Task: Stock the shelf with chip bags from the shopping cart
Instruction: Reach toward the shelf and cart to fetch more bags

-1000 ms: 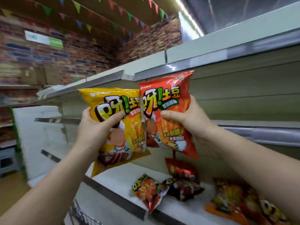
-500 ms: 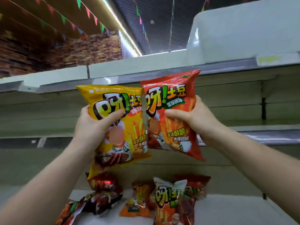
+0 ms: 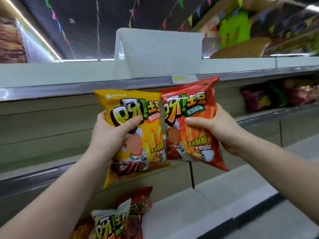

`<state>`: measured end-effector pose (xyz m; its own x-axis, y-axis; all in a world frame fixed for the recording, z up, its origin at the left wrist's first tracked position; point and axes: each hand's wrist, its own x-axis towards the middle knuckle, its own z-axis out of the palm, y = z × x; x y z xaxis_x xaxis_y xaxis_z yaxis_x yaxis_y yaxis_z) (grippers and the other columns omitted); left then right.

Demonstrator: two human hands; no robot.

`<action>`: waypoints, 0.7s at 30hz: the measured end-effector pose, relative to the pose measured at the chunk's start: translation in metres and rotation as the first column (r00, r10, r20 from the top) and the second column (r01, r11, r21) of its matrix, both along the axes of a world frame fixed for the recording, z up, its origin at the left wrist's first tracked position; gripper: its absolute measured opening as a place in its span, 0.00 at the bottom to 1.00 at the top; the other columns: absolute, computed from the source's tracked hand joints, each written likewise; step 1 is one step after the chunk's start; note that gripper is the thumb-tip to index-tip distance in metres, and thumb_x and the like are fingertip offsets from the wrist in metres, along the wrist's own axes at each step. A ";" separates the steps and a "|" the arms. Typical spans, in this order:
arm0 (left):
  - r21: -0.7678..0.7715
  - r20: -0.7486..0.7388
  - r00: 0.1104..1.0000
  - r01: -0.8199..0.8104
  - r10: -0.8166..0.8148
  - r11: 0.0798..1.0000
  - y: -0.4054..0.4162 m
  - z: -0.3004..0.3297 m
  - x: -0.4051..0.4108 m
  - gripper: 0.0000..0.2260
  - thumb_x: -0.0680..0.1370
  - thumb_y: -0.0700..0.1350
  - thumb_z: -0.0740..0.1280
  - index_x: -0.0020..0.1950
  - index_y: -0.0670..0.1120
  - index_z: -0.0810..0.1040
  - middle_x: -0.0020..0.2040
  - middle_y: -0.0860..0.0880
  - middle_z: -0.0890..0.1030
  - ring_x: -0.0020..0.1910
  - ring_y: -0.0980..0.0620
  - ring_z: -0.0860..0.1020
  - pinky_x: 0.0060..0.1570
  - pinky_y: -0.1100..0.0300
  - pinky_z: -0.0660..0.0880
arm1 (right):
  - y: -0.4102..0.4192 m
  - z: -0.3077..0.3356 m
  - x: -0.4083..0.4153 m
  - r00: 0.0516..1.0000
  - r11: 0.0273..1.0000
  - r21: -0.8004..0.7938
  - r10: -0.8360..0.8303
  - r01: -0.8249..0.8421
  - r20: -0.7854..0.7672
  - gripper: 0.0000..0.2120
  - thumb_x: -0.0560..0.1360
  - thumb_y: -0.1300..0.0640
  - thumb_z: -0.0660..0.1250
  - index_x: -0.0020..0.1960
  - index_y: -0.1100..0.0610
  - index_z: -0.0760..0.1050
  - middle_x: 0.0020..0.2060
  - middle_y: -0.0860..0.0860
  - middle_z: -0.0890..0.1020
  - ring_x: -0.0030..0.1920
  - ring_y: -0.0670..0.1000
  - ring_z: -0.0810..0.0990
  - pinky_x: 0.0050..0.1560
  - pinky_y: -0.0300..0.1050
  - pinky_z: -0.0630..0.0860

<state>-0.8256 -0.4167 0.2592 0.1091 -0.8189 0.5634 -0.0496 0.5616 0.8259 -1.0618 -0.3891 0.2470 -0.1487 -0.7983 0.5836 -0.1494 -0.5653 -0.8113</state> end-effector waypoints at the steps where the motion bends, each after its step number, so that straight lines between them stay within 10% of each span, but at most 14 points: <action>1: 0.006 0.006 0.999 0.039 -0.039 0.999 -0.002 0.000 -0.006 0.46 0.50 0.56 0.79 0.66 0.47 0.69 0.52 0.50 0.83 0.49 0.47 0.82 0.53 0.46 0.78 | 0.005 -0.002 -0.005 0.999 0.999 0.004 -0.032 0.032 0.004 0.23 0.64 0.60 0.76 0.58 0.56 0.76 0.48 0.53 0.84 0.47 0.52 0.84 0.50 0.50 0.80; 21: 0.112 0.135 0.872 0.458 -0.470 0.882 0.011 -0.029 -0.173 0.42 0.52 0.58 0.82 0.62 0.46 0.75 0.53 0.48 0.84 0.49 0.47 0.83 0.52 0.46 0.79 | 0.132 -0.036 -0.139 0.901 0.894 0.112 -0.430 0.435 -0.065 0.15 0.66 0.60 0.75 0.45 0.47 0.72 0.36 0.46 0.84 0.36 0.45 0.84 0.40 0.42 0.80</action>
